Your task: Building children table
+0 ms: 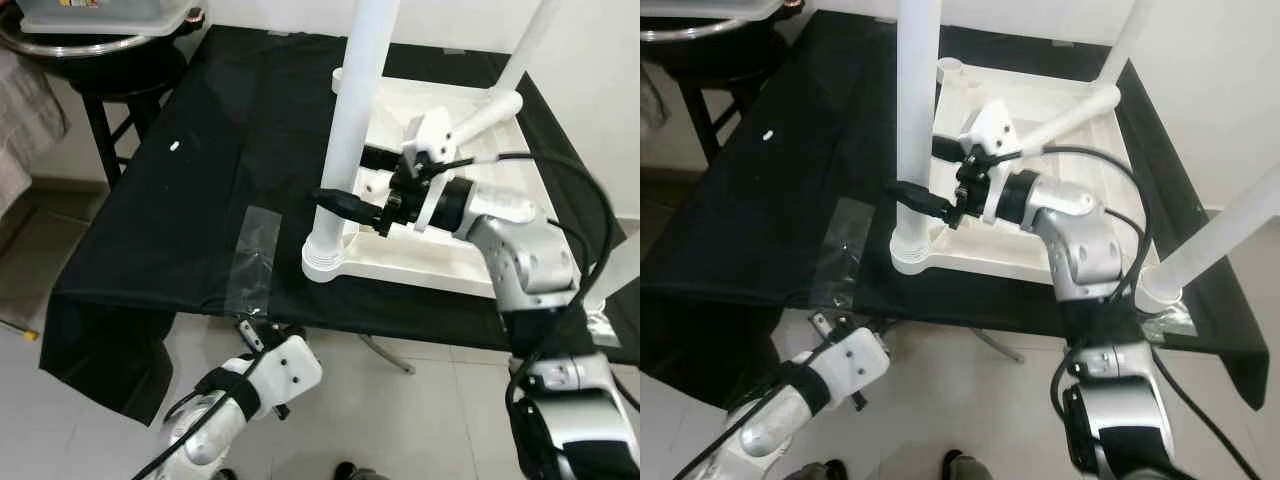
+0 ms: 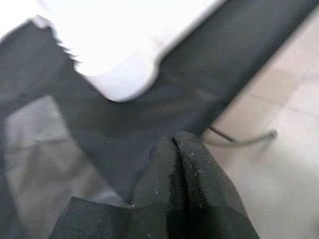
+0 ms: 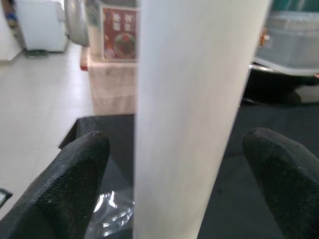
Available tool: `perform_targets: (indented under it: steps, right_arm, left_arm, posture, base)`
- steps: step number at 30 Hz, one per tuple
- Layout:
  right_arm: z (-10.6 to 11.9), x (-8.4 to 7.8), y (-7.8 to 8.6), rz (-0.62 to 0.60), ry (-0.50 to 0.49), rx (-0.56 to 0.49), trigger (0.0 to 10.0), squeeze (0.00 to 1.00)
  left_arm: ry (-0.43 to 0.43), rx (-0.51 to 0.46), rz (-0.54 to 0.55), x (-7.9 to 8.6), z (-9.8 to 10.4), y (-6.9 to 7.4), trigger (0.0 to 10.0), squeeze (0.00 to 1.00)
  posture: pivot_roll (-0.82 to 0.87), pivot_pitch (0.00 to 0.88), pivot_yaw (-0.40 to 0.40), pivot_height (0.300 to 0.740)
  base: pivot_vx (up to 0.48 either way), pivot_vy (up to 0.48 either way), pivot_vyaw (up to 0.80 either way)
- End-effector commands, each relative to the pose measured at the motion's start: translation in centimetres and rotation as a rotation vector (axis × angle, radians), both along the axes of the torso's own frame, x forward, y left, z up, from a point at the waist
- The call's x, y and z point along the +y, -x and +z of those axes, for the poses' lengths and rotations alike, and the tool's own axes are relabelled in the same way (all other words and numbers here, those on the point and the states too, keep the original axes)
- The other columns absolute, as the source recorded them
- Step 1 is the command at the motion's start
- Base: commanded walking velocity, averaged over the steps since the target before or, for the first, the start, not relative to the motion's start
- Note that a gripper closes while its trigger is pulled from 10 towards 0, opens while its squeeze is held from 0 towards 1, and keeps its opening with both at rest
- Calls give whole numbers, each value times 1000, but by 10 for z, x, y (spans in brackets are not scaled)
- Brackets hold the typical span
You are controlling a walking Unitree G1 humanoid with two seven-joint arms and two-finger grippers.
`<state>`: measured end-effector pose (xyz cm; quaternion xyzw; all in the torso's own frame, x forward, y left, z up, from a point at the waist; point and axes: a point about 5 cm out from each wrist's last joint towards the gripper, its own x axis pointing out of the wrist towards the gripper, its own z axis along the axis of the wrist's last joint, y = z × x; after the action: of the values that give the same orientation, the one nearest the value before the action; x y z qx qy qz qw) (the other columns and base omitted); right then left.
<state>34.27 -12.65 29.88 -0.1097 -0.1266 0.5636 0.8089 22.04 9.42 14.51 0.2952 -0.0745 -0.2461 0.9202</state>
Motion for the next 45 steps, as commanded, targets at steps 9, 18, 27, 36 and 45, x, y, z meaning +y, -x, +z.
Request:
perform_targets:
  steps: [9, 18, 27, 36, 45]
  right_arm:
    - [2, 7, -19, 227, 39, 90, 10000, 0]
    - [-1, 7, -28, 238, 36, 109, 0, 0]
    - [-18, -8, -33, 125, 102, 97, 0, 0]
    - [-79, -2, -2, -641, -93, 115, 0, 0]
    - [-95, 9, 20, -693, -113, 127, 0, 0]
  left_arm:
    - [196, -7, -16, 7, 19, 15, 10000, 0]
    - [352, 37, -40, 6, 31, 22, 10000, 0]
    - [485, 74, -85, 15, 39, 34, 10000, 0]
    - [545, 136, -66, 18, 31, 32, 10000, 0]
    - [534, 150, -112, 17, 26, 30, 10000, 0]
  posture:
    - [82, 229, -87, 740]
    - [93, 245, -85, 740]
    - [75, 244, -101, 740]
    - [34, 234, -110, 740]
    - [12, 205, -100, 740]
  base:
    - [0, 0, 0]
    - [0, 0, 0]
    - [0, 0, 0]
    - [0, 0, 0]
    - [0, 0, 0]
